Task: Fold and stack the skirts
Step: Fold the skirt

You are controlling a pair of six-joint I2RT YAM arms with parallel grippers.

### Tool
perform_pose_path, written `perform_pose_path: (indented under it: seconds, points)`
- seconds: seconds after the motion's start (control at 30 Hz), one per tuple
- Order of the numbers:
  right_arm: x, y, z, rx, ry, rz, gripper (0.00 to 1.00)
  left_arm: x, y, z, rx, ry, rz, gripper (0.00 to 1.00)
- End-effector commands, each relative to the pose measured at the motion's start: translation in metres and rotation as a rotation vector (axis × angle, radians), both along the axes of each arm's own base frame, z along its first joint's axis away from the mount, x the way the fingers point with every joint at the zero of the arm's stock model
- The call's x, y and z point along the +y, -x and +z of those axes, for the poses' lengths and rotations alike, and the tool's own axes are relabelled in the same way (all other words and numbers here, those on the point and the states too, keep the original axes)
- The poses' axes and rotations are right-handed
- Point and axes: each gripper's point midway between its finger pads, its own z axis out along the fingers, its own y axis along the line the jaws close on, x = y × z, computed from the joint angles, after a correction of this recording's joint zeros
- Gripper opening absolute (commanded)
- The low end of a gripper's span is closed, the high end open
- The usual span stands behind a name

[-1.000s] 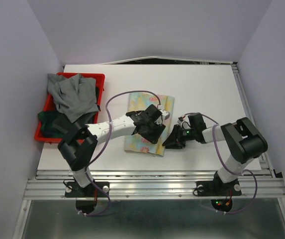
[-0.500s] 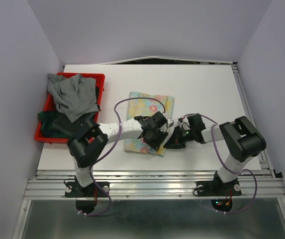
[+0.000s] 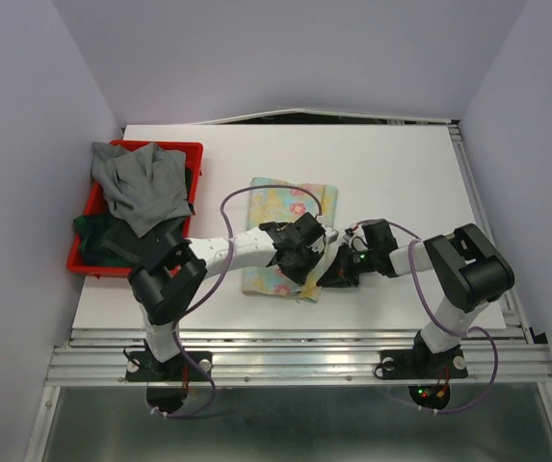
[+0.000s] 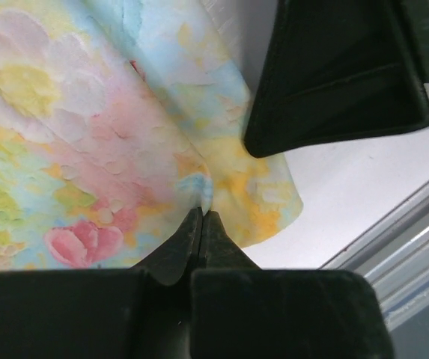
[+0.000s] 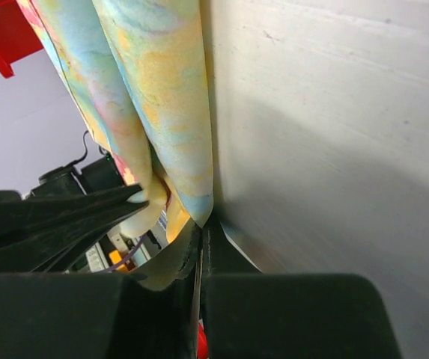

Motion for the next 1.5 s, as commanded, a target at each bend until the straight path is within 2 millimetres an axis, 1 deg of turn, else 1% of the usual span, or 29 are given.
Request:
perform_pose_path:
  seconds: [0.0, 0.1, 0.17, 0.3, 0.37, 0.4, 0.43, 0.47, 0.5, 0.67, 0.7, 0.8, 0.83, 0.87, 0.93, 0.97, 1.03, 1.07, 1.1, 1.13, 1.17, 1.2, 1.23, 1.27, 1.3, 1.33, 1.37, 1.4, 1.47]
  points:
    - [0.000, -0.008, -0.009, -0.018, 0.043, -0.014, 0.01, -0.019, 0.004, 0.052, -0.041, 0.139, -0.045, 0.00]
    - [0.000, -0.008, -0.009, -0.017, 0.045, -0.015, 0.01, -0.025, 0.007, 0.062, -0.044, 0.170, -0.061, 0.00]
    - [0.001, -0.008, -0.009, -0.017, 0.043, -0.015, 0.01, -0.029, 0.009, 0.064, -0.041, 0.179, -0.071, 0.00]
    - [0.001, -0.009, -0.007, -0.019, 0.038, -0.014, 0.01, -0.037, 0.013, 0.053, -0.013, 0.165, -0.083, 0.00]
    - [0.001, -0.009, -0.007, -0.020, 0.038, -0.014, 0.01, -0.043, 0.012, 0.051, 0.000, 0.168, -0.089, 0.00]
    - [0.001, -0.009, -0.006, -0.023, 0.037, -0.015, 0.01, -0.044, 0.013, 0.043, 0.016, 0.153, -0.090, 0.00]
    - [0.001, -0.009, -0.006, -0.019, 0.037, -0.016, 0.01, -0.045, 0.012, 0.041, 0.021, 0.150, -0.088, 0.00]
    - [0.001, -0.008, -0.006, -0.019, 0.037, -0.016, 0.01, -0.047, 0.010, 0.040, 0.023, 0.151, -0.086, 0.00]
    - [0.001, -0.008, -0.004, -0.022, 0.035, -0.015, 0.01, -0.047, 0.010, 0.033, 0.031, 0.140, -0.082, 0.00]
    - [0.001, -0.008, -0.003, -0.026, 0.032, -0.016, 0.01, -0.050, 0.003, 0.025, 0.048, 0.141, -0.055, 0.00]
    - [0.001, -0.008, -0.003, -0.026, 0.033, -0.016, 0.01, -0.049, 0.002, 0.021, 0.050, 0.134, -0.051, 0.02]
    - [0.001, -0.007, -0.003, -0.024, 0.031, -0.014, 0.02, -0.048, -0.001, 0.018, 0.056, 0.131, -0.047, 0.14]
    - [0.001, -0.008, -0.003, -0.027, 0.035, -0.013, 0.04, -0.048, -0.001, 0.019, 0.058, 0.133, -0.050, 0.23]
    - [0.001, -0.008, -0.002, -0.034, 0.037, -0.009, 0.09, -0.048, 0.000, 0.020, 0.063, 0.139, -0.054, 0.26]
    - [-0.002, -0.007, -0.005, -0.038, 0.059, 0.006, 0.14, -0.048, -0.001, 0.032, 0.051, 0.164, -0.063, 0.31]
    - [-0.001, -0.010, -0.002, -0.061, 0.064, 0.018, 0.23, -0.048, -0.001, 0.045, 0.033, 0.191, -0.073, 0.34]
    - [-0.004, -0.008, -0.002, -0.043, 0.089, 0.027, 0.25, -0.047, -0.003, 0.059, 0.007, 0.220, -0.082, 0.40]
    - [-0.004, -0.009, 0.000, -0.043, 0.095, 0.032, 0.27, -0.047, -0.003, 0.069, -0.013, 0.237, -0.095, 0.41]
    - [-0.003, -0.014, 0.005, -0.059, 0.098, 0.034, 0.32, -0.045, -0.005, 0.086, -0.045, 0.267, -0.095, 0.44]
    - [-0.006, -0.010, 0.006, -0.045, 0.119, 0.042, 0.33, -0.043, -0.008, 0.095, -0.061, 0.286, -0.089, 0.48]
    - [-0.006, -0.016, 0.012, -0.069, 0.131, 0.046, 0.37, -0.041, -0.009, 0.113, -0.087, 0.320, -0.094, 0.54]
    - [-0.008, -0.017, 0.014, -0.073, 0.147, 0.043, 0.39, -0.039, -0.011, 0.121, -0.101, 0.333, -0.089, 0.58]
    - [-0.012, -0.018, 0.018, -0.079, 0.176, 0.037, 0.42, -0.034, -0.018, 0.129, -0.118, 0.344, -0.071, 0.73]
    - [-0.014, -0.019, 0.020, -0.085, 0.199, 0.030, 0.46, -0.031, -0.020, 0.137, -0.134, 0.360, -0.062, 0.84]
    - [-0.021, -0.026, 0.026, -0.113, 0.242, 0.022, 0.49, -0.023, -0.030, 0.155, -0.183, 0.391, -0.040, 0.99]
    - [-0.024, -0.029, 0.030, -0.132, 0.266, 0.026, 0.53, -0.021, -0.029, 0.163, -0.197, 0.406, -0.042, 0.99]
    - [-0.033, -0.036, 0.033, -0.145, 0.296, 0.011, 0.56, -0.013, -0.042, 0.173, -0.229, 0.433, -0.007, 0.99]
    - [-0.041, -0.041, 0.035, -0.179, 0.329, 0.025, 0.57, -0.004, -0.042, 0.184, -0.243, 0.467, 0.002, 0.99]
    - [-0.064, -0.057, 0.045, -0.200, 0.401, -0.009, 0.59, 0.003, -0.046, 0.199, -0.251, 0.531, -0.019, 0.99]
